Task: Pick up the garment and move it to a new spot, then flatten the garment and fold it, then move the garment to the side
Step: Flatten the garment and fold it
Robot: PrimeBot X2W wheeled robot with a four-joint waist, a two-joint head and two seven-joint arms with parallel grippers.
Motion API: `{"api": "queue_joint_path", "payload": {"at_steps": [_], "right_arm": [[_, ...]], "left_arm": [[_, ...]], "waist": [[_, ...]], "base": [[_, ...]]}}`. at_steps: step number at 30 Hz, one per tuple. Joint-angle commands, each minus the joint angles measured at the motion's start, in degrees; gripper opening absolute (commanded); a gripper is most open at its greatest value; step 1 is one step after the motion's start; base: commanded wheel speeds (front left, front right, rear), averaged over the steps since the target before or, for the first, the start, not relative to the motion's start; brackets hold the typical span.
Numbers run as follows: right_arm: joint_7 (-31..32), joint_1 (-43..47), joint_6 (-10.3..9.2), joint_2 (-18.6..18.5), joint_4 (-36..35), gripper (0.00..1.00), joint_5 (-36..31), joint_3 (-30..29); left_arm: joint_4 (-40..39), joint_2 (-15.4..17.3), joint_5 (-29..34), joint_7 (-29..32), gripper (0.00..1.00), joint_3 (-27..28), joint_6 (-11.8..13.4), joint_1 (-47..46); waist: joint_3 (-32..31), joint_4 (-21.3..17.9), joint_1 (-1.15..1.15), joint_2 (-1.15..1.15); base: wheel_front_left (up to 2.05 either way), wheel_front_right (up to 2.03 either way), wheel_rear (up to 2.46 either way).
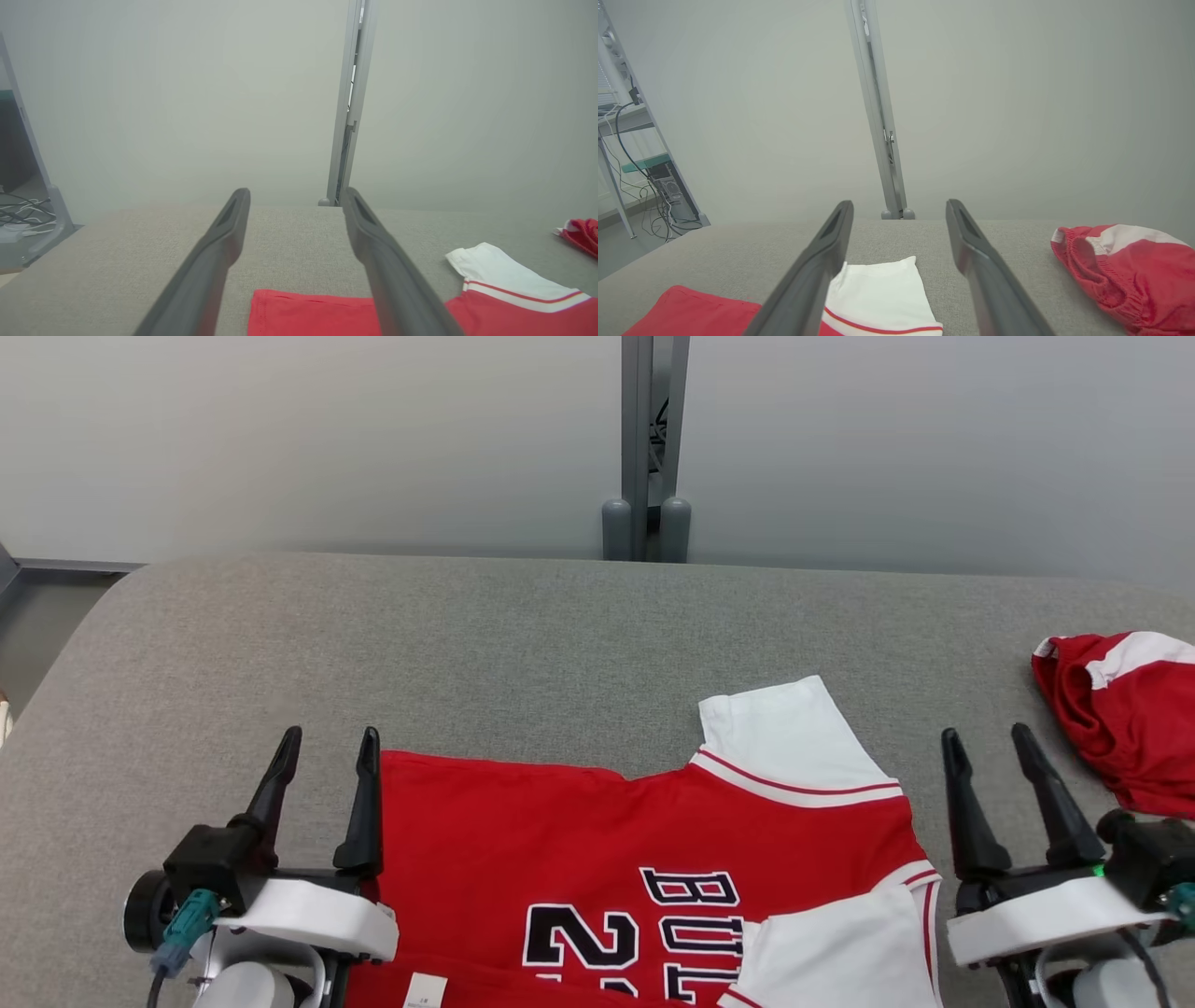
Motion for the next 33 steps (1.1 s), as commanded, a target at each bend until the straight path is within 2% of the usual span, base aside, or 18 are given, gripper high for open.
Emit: {"api": "queue_joint_path", "payload": {"at_steps": [1,4,5,10,12,17,21,24,26,28,29,33], "right_arm": [[-0.3,0.9,0.04,0.1,-0.4,1.00,-0.9,-0.2],[-0.3,1.9,0.03,2.6,-0.9,1.00,-3.3,-1.1],[-0.3,2.4,0.04,3.4,-0.6,1.00,-3.9,-1.3],[-0.3,2.7,0.03,4.4,0.7,1.00,-3.6,-0.8],[-0.3,2.0,0.04,4.5,1.7,1.00,-3.3,-1.2],[-0.3,0.5,0.03,4.4,3.0,1.00,-3.7,-2.1],[-0.3,-3.8,0.04,3.5,8.2,1.00,-4.9,-2.3],[0.0,-9.3,0.04,1.9,13.6,1.00,-2.3,-1.1],[2.0,-13.3,0.02,-0.7,18.0,1.00,-1.2,0.2],[3.2,-15.5,0.03,-1.3,20.1,1.00,0.0,0.7],[6.2,-19.6,0.03,-3.5,24.5,1.00,1.3,2.2],[11.5,-26.9,0.03,-6.0,31.2,1.00,7.5,5.0]], "left_arm": [[-0.4,-0.5,0.7,-0.1,1.00,0.9,-0.5,0.3],[-0.6,-4.3,4.7,-0.1,1.00,5.2,-3.3,2.7],[0.3,-6.3,6.6,-0.1,1.00,7.5,-5.1,4.0],[4.3,-9.0,10.8,-0.1,1.00,10.3,-10.1,5.8],[5.2,-9.7,12.0,-0.1,1.00,11.8,-11.1,5.8],[6.3,-9.9,12.7,-0.1,1.00,12.2,-12.3,4.7],[6.7,-9.9,11.4,-0.1,1.00,10.9,-12.8,3.8],[7.5,-9.9,10.9,-0.1,1.00,9.2,-13.2,3.5],[8.1,-9.9,10.5,-0.1,1.00,7.9,-13.7,2.8],[8.2,-9.9,10.3,-0.1,1.00,7.6,-13.9,2.1],[8.2,-9.9,10.0,-0.1,1.00,7.4,-14.0,1.5],[7.9,-9.9,9.5,-0.1,1.00,7.2,-14.2,0.1]], "waist": [[0.1,-0.1,0.00,0.00],[0.3,-0.3,0.00,0.00],[0.3,-0.3,0.00,0.00],[0.1,-0.4,0.00,0.00],[0.0,0.0,0.00,0.00],[0.1,0.8,0.00,0.00],[0.7,1.8,0.00,0.00],[1.9,2.6,0.00,0.00],[2.8,3.3,0.00,0.00],[3.4,3.7,0.00,0.00],[4.5,4.5,0.00,0.00],[6.8,6.1,0.00,0.00]], "base": [[0.00,0.00,0.00],[0.00,0.00,0.00],[0.00,0.00,0.00],[0.00,0.00,0.00],[0.00,0.00,0.00],[0.00,0.00,0.00],[0.00,0.00,0.00],[0.00,0.00,0.00],[0.00,0.00,0.00],[0.00,0.00,0.00],[0.00,0.00,0.00],[0.00,0.00,0.00]]}}
